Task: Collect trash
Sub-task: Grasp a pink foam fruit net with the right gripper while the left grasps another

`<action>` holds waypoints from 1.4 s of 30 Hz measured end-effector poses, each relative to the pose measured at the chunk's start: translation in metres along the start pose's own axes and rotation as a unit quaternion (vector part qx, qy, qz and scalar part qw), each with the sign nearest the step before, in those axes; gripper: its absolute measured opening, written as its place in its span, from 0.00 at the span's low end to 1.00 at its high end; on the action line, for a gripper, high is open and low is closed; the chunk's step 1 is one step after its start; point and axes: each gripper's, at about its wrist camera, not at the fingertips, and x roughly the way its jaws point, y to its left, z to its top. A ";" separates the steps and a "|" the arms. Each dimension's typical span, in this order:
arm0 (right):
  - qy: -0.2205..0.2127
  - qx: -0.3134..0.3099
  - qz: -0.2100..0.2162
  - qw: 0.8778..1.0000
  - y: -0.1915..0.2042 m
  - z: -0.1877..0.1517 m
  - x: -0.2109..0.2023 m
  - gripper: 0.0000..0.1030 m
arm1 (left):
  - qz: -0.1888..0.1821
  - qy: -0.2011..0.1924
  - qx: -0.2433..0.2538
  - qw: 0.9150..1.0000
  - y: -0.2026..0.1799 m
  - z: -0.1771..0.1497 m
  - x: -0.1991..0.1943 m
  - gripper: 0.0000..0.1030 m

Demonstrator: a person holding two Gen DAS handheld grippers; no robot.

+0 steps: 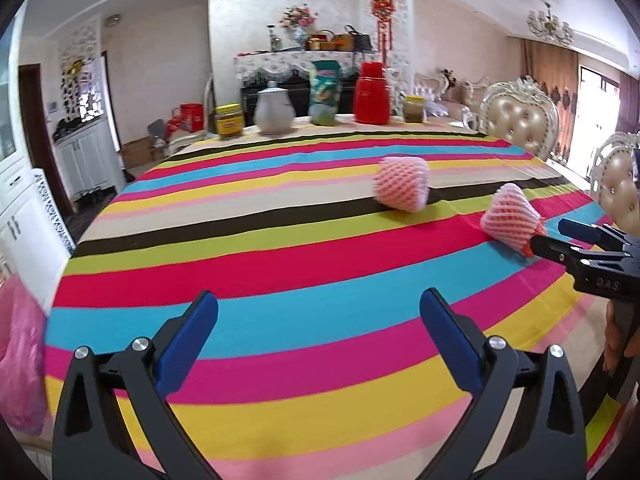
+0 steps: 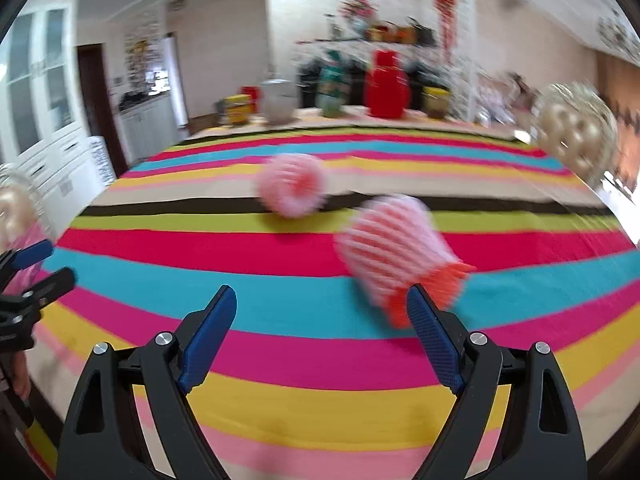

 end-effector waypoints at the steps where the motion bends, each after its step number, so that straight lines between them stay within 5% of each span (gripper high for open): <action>1: 0.003 0.006 -0.003 1.000 -0.008 0.000 0.003 0.80 | -0.002 0.002 -0.001 1.000 -0.005 0.003 0.005 0.95; 7: 0.021 0.025 -0.022 0.999 -0.047 0.007 0.027 0.80 | -0.017 0.017 -0.013 1.000 -0.029 0.021 0.039 0.95; 19: 0.056 -0.002 0.004 0.998 -0.041 0.019 0.067 0.79 | -0.008 0.052 -0.019 0.998 -0.057 0.054 0.117 0.95; 23: 0.053 -0.002 0.003 0.999 -0.042 0.018 0.062 0.27 | 0.000 0.050 -0.030 0.998 -0.064 0.068 0.139 0.95; 25: 0.050 0.012 0.008 0.999 -0.047 0.018 0.060 0.18 | 0.001 0.050 -0.035 0.998 -0.070 0.075 0.152 0.95; 37: 0.041 0.048 0.011 0.998 -0.060 0.016 0.054 0.16 | 0.030 0.052 -0.023 0.998 -0.098 0.106 0.198 0.94; 39: 0.041 0.048 0.011 0.998 -0.060 0.015 0.053 0.16 | 0.019 0.072 -0.016 0.997 -0.100 0.104 0.208 0.69; 40: 0.041 0.047 0.011 0.998 -0.059 0.015 0.053 0.16 | 0.010 0.089 -0.012 0.996 -0.101 0.102 0.215 0.39; 42: 0.040 0.047 0.011 0.998 -0.060 0.015 0.053 0.16 | 0.004 0.102 -0.006 0.995 -0.102 0.098 0.219 0.28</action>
